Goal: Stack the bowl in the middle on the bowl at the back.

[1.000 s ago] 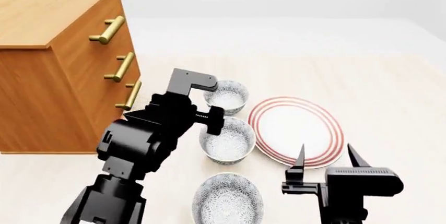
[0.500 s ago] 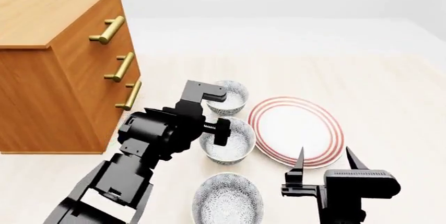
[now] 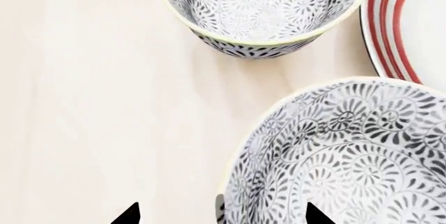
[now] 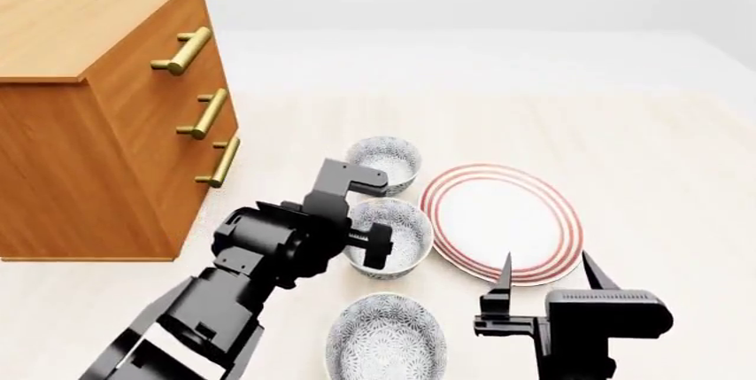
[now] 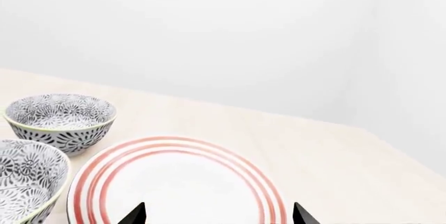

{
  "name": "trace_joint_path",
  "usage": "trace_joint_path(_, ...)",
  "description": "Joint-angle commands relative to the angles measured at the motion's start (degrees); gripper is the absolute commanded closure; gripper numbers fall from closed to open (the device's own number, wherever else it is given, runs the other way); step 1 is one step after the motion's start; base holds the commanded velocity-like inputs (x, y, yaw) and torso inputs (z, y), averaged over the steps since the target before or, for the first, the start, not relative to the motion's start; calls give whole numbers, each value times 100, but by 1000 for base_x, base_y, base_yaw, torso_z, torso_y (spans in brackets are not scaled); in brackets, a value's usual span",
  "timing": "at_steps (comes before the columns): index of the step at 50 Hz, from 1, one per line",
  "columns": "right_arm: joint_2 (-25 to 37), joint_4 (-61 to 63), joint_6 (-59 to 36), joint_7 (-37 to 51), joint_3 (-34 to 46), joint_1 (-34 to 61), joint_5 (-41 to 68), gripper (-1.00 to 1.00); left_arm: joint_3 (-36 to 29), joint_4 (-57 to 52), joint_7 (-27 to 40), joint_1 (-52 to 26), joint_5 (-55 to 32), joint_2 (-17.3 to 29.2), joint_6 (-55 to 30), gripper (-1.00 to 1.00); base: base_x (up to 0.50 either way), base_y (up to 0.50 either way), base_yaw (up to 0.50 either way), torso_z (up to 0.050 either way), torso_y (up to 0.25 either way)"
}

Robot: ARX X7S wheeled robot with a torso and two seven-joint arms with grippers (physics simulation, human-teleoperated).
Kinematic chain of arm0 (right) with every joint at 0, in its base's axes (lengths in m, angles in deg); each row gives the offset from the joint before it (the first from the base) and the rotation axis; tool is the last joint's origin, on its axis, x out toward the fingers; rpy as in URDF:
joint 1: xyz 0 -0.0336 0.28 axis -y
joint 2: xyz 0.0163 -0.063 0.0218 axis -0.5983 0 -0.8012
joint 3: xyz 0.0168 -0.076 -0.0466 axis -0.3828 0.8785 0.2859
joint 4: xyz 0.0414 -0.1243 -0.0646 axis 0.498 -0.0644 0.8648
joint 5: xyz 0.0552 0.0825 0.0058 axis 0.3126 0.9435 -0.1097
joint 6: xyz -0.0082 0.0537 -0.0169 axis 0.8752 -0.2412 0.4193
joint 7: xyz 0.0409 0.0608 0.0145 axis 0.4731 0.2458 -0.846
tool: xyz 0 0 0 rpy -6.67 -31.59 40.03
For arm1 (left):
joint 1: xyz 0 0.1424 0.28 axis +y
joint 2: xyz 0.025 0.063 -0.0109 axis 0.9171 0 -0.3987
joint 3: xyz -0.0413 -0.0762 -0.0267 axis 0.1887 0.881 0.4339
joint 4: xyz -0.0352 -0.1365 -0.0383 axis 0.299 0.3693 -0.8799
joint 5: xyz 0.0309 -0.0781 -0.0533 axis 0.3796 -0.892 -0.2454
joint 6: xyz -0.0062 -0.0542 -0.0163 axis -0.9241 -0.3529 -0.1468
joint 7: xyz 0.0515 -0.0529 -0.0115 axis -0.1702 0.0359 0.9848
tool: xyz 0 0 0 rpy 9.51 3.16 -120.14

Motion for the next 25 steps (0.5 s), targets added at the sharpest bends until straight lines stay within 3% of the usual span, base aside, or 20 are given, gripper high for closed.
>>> trace_joint_path(1, 43, 9, 47, 27, 25, -71, 33, -100, -323, -2, 32, 92, -225, 49, 147, -100, 0, 0, 0, 0, 0)
trace_joint_path(11, 70, 9, 64, 53, 50, -100, 54, -100, -551, 352, -87, 42, -264, -24, 411, -100, 0, 0, 0, 0, 0)
trace_joint_path(12, 71, 6, 68, 56, 54, -103, 55, -100, -575, 373, -81, 33, -290, -25, 429, 100, 0, 0, 0, 0, 0)
trace_joint_path(25, 84, -13, 92, 104, 99, -125, 71, -100, -1064, 814, -180, -116, -896, -51, 764, 100, 0, 0, 0, 0, 0)
